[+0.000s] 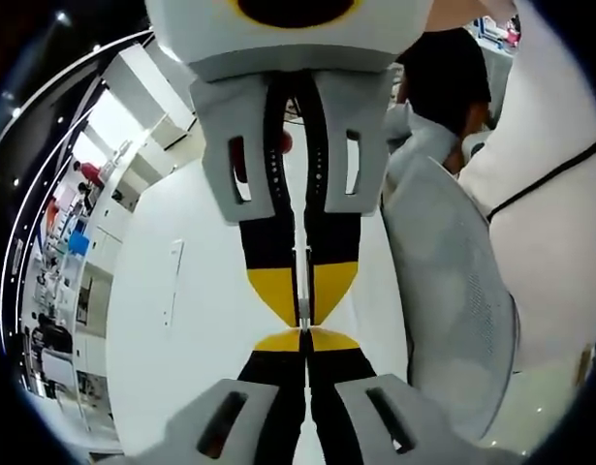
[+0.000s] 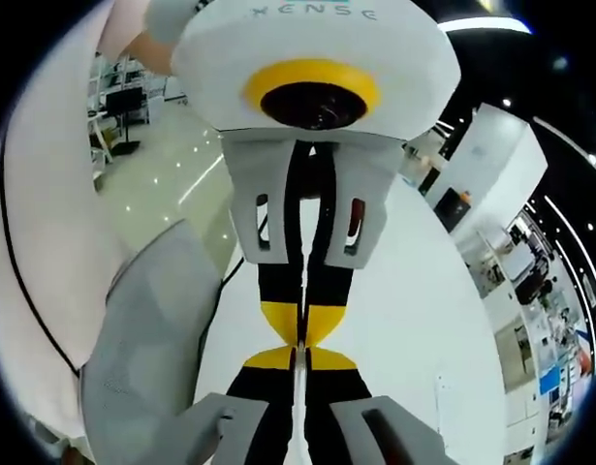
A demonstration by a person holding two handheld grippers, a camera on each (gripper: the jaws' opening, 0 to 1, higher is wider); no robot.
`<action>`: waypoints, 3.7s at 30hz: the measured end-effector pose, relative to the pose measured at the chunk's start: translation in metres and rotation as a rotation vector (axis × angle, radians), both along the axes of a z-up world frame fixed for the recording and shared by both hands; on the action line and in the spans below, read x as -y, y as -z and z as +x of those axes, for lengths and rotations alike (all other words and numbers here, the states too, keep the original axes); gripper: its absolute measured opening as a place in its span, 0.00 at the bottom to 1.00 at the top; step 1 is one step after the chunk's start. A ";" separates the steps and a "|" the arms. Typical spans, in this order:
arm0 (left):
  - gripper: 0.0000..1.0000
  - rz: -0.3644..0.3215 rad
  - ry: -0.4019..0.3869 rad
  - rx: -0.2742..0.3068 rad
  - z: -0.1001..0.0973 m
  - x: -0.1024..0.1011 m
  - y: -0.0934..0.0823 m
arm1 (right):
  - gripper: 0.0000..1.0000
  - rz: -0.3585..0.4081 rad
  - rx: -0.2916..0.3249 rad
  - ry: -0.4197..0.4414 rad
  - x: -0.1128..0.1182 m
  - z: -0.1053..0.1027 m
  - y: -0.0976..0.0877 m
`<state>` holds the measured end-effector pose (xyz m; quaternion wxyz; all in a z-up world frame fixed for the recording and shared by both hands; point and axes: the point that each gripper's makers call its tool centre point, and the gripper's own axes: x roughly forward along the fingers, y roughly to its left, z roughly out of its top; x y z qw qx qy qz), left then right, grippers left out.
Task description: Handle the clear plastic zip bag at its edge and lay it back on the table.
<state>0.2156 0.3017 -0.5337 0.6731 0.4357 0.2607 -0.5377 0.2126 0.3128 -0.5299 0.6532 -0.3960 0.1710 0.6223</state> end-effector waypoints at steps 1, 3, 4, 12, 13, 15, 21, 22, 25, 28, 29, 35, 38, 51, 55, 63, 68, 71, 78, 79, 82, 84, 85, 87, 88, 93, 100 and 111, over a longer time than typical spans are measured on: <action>0.00 0.000 0.000 0.000 0.000 0.000 0.000 | 0.00 -0.001 0.003 -0.003 0.000 0.000 0.000; 0.00 0.002 0.004 0.003 0.001 0.000 0.001 | 0.00 -0.002 0.005 -0.005 0.001 0.000 0.001; 0.00 0.002 0.006 0.003 0.000 0.000 0.001 | 0.00 -0.003 0.002 -0.003 0.001 0.000 0.001; 0.00 0.001 0.010 0.007 0.003 0.002 0.001 | 0.00 -0.011 0.011 0.004 0.003 0.002 0.002; 0.00 -0.001 0.011 0.007 0.003 0.002 0.001 | 0.00 -0.010 0.009 0.006 0.003 0.002 0.002; 0.00 0.000 0.020 0.014 0.003 0.002 0.001 | 0.00 -0.011 0.010 0.008 0.004 0.002 0.002; 0.00 0.001 0.026 0.020 0.002 0.004 0.000 | 0.00 -0.015 0.005 0.013 0.006 0.001 0.001; 0.00 0.000 0.022 0.017 0.002 0.003 0.000 | 0.00 -0.015 0.005 0.015 0.006 0.001 0.001; 0.00 -0.002 0.018 0.012 0.001 0.003 0.000 | 0.00 -0.021 0.008 0.014 0.006 0.000 0.001; 0.00 -0.003 0.023 0.010 0.001 0.003 0.000 | 0.00 -0.024 0.007 0.012 0.006 0.000 0.001; 0.00 -0.004 0.020 0.009 0.001 0.003 0.000 | 0.00 -0.024 0.005 0.013 0.006 -0.001 0.001; 0.00 -0.007 -0.004 0.004 0.001 -0.005 0.000 | 0.00 -0.033 0.010 0.019 0.013 0.001 0.002; 0.00 -0.011 -0.012 0.001 0.000 -0.005 0.000 | 0.00 -0.035 0.011 0.022 0.016 0.001 0.002; 0.00 -0.024 -0.025 0.005 0.001 -0.013 -0.003 | 0.00 -0.028 -0.001 0.042 0.026 0.002 0.001; 0.00 -0.025 -0.027 0.007 0.001 -0.016 -0.003 | 0.00 -0.027 -0.008 0.054 0.033 0.004 0.002; 0.00 -0.031 -0.029 0.006 0.002 -0.020 0.000 | 0.00 -0.027 -0.020 0.075 0.046 0.004 0.005; 0.00 -0.037 -0.030 0.003 0.003 -0.022 0.001 | 0.00 -0.024 -0.028 0.089 0.055 0.003 0.004; 0.00 -0.037 -0.033 0.003 0.004 -0.025 0.001 | 0.00 -0.027 -0.026 0.096 0.059 0.003 0.003; 0.00 -0.041 -0.037 0.011 0.007 -0.027 -0.001 | 0.00 -0.031 -0.026 0.114 0.071 0.007 0.002; 0.00 -0.044 -0.040 0.011 0.007 -0.028 -0.002 | 0.00 -0.031 -0.027 0.117 0.074 0.007 0.001; 0.00 -0.047 -0.041 0.012 0.008 -0.028 -0.003 | 0.00 -0.027 -0.033 0.127 0.079 0.008 0.000; 0.00 -0.047 -0.043 0.012 0.008 -0.028 -0.003 | 0.00 -0.031 -0.029 0.133 0.083 0.009 0.000; 0.00 -0.048 -0.042 0.013 0.008 -0.028 -0.004 | 0.00 -0.028 -0.034 0.139 0.085 0.009 0.000; 0.00 -0.050 -0.042 0.017 0.009 -0.028 -0.004 | 0.00 -0.035 -0.029 0.145 0.089 0.010 0.000; 0.00 -0.046 -0.042 0.018 0.010 -0.029 -0.004 | 0.00 -0.038 -0.028 0.147 0.090 0.010 0.000; 0.00 -0.054 -0.043 0.019 0.010 -0.030 -0.007 | 0.00 -0.025 -0.037 0.163 0.099 0.012 -0.001; 0.00 -0.053 -0.032 0.031 0.009 -0.024 -0.007 | 0.00 -0.044 -0.030 0.160 0.102 0.010 0.000; 0.00 -0.078 -0.028 0.047 0.008 -0.017 -0.010 | 0.01 -0.029 -0.053 0.179 0.100 0.005 -0.006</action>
